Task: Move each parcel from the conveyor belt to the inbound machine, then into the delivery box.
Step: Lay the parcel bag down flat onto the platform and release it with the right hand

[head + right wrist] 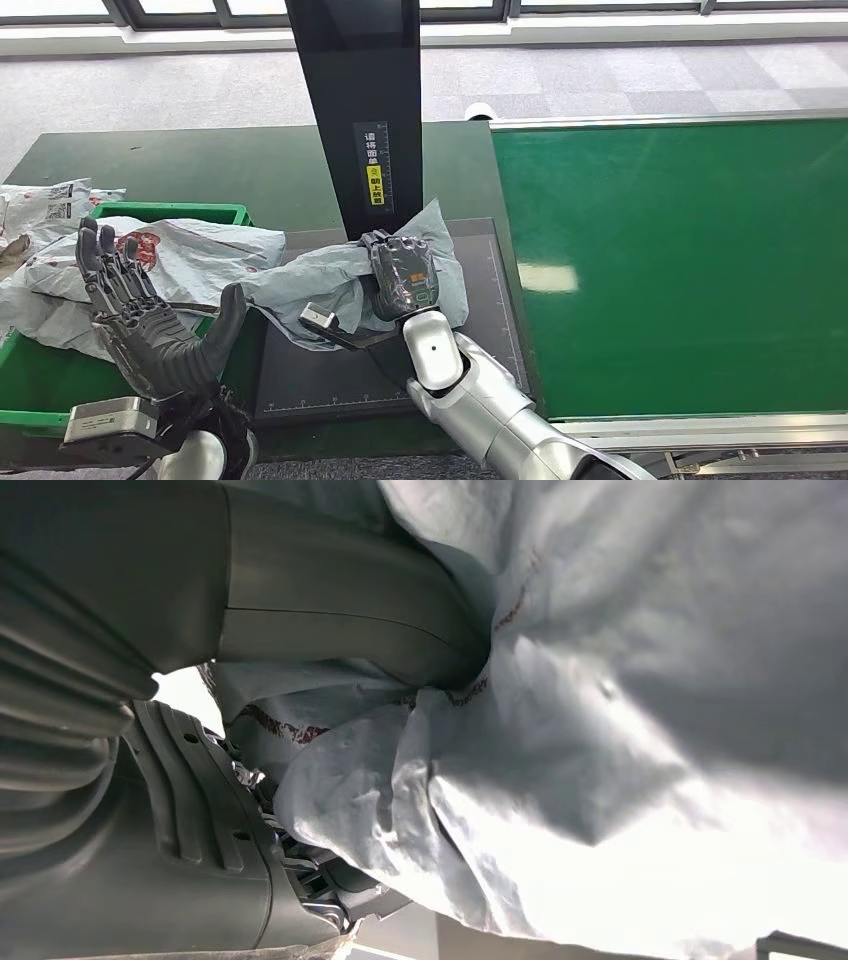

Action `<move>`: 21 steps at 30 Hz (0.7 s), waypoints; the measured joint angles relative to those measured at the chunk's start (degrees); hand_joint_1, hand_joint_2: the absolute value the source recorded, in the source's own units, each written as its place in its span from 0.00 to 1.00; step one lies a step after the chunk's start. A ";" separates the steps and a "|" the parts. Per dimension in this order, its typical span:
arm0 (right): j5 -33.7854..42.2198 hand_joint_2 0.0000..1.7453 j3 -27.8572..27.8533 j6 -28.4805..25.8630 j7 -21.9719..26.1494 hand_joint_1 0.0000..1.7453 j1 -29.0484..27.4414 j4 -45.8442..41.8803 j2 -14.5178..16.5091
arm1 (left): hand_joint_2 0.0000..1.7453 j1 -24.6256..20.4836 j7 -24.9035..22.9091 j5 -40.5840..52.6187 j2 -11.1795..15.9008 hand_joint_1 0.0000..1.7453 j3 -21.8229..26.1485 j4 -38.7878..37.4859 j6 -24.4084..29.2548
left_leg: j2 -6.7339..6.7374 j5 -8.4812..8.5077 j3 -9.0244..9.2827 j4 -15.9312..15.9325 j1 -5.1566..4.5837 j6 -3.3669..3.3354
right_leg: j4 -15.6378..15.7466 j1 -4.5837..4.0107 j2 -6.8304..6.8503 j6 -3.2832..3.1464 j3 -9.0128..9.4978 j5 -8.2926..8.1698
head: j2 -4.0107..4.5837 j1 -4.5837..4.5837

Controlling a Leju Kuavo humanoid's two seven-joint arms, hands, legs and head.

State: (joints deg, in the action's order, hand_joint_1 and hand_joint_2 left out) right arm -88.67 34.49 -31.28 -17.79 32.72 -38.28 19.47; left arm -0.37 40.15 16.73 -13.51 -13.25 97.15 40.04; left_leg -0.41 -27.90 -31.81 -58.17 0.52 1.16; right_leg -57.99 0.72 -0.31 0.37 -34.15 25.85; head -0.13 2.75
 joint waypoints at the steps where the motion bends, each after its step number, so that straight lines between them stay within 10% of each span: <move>1: 0.00 1.00 0.03 0.00 0.00 1.00 0.10 0.32 0.08 | 1.00 0.00 0.00 -0.01 0.00 0.00 0.00 0.00 0.01 | 0.00 0.00 0.00 0.00 0.00 0.00 | 0.00 0.00 0.00 0.00 0.00 0.00 | 0.00 0.00; 17: 0.00 1.00 0.37 0.26 1.80 1.00 0.54 2.31 0.50 | 1.00 0.00 0.00 -0.03 0.00 0.00 0.00 0.00 0.00 | 0.01 -0.01 0.00 0.00 0.01 0.02 | 0.00 -0.07 -0.01 -0.01 -0.03 0.00 | 0.00 0.00; 21: 0.00 1.00 0.41 0.31 2.33 0.00 0.55 2.44 0.60 | 1.00 -0.01 0.00 -0.12 0.00 0.00 -0.01 -0.02 0.00 | 0.01 -0.01 0.00 0.00 0.01 0.03 | 0.00 -0.07 -0.01 0.00 -0.03 0.00 | 0.00 0.00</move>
State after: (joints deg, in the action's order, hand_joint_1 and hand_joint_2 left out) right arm -88.67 34.90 -30.97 -15.46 33.27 -35.85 20.07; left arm -0.38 40.15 16.61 -13.51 -13.25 97.13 40.04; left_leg -0.40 -27.91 -31.82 -58.17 0.53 1.19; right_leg -57.99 0.66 -0.32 0.36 -34.17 25.85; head -0.13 2.75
